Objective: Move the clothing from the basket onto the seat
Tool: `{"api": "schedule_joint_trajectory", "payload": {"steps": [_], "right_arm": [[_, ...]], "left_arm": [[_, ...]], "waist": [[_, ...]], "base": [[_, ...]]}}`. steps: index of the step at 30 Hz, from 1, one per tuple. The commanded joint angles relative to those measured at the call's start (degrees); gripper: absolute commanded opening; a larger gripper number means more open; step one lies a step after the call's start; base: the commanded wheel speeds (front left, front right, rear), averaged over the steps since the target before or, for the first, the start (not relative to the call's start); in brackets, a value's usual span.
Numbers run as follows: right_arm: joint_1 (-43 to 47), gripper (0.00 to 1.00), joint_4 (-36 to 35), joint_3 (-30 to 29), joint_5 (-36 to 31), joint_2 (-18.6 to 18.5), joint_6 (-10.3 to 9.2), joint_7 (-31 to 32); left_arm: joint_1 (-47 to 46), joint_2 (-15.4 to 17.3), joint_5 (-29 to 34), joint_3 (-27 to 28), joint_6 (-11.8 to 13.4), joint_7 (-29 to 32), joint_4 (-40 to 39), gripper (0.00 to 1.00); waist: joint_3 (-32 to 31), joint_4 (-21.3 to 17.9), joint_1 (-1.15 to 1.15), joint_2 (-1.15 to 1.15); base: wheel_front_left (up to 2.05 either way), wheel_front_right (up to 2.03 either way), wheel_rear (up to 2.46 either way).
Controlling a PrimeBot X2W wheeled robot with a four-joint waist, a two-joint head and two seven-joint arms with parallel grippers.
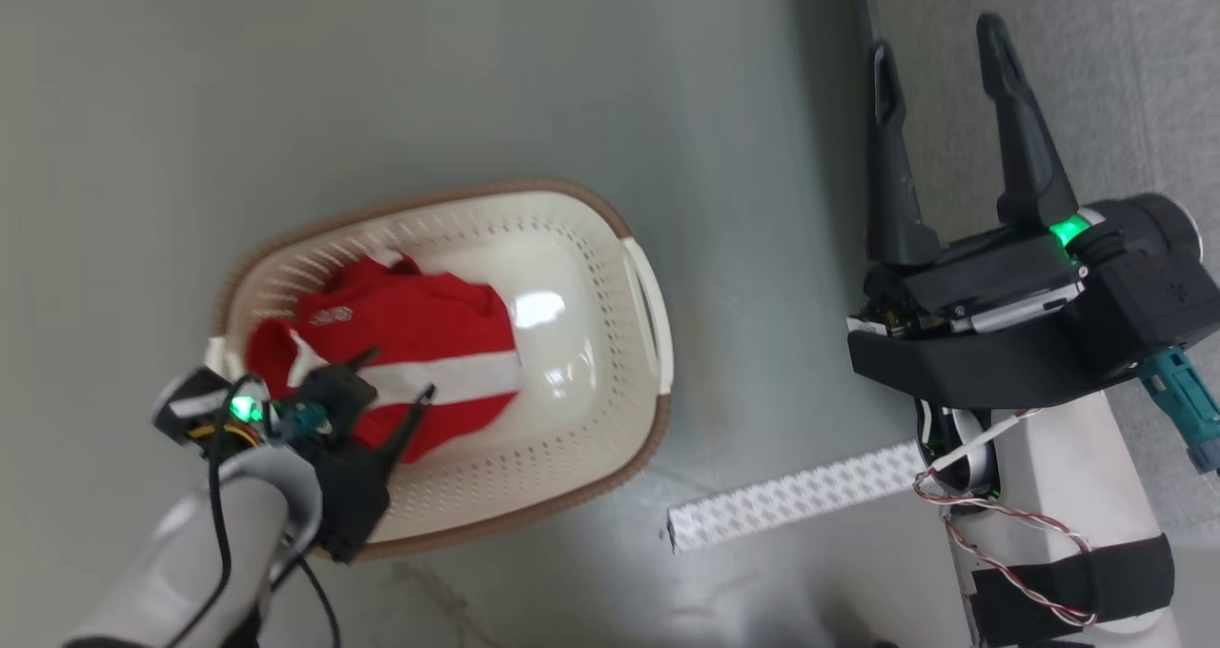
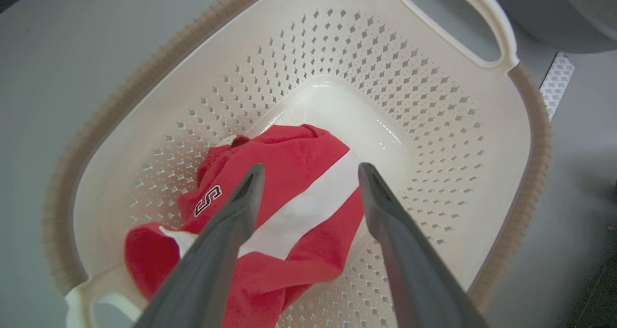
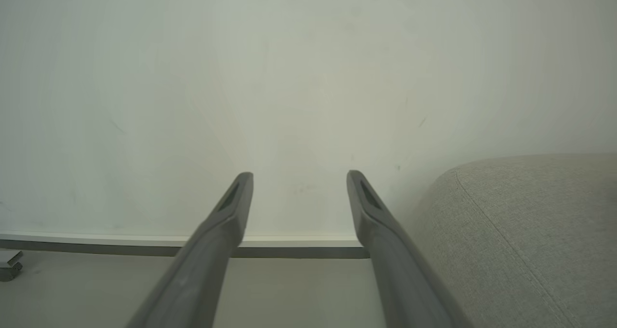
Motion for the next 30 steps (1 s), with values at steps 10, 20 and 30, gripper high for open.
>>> {"api": "schedule_joint_trajectory", "payload": {"steps": [10, 20, 30], "right_arm": [[-1.68, 1.0, -3.38, 0.39, 3.11, 0.79, 0.0, -0.03], [-0.99, 1.0, -4.56, -0.41, 4.93, 0.78, 0.0, -0.03], [1.04, 1.0, -5.03, -1.54, 5.08, 0.77, 0.0, -0.03]], "left_arm": [[-9.26, 2.17, 4.71, -6.56, -0.02, -0.2, 9.09, 1.0], [-12.83, 0.66, 7.94, -9.43, 3.08, -0.2, 16.21, 1.0], [-13.94, -1.25, 6.71, -9.43, 4.58, -0.2, 21.11, 1.0]], "waist": [[13.65, -9.0, -0.02, -0.02], [16.06, -10.89, -0.02, -0.02], [15.74, -11.23, -0.02, -0.02]], "base": [[0.0, 0.0, 0.0], [0.0, 0.0, 0.0], [0.0, 0.0, 0.0]]}}
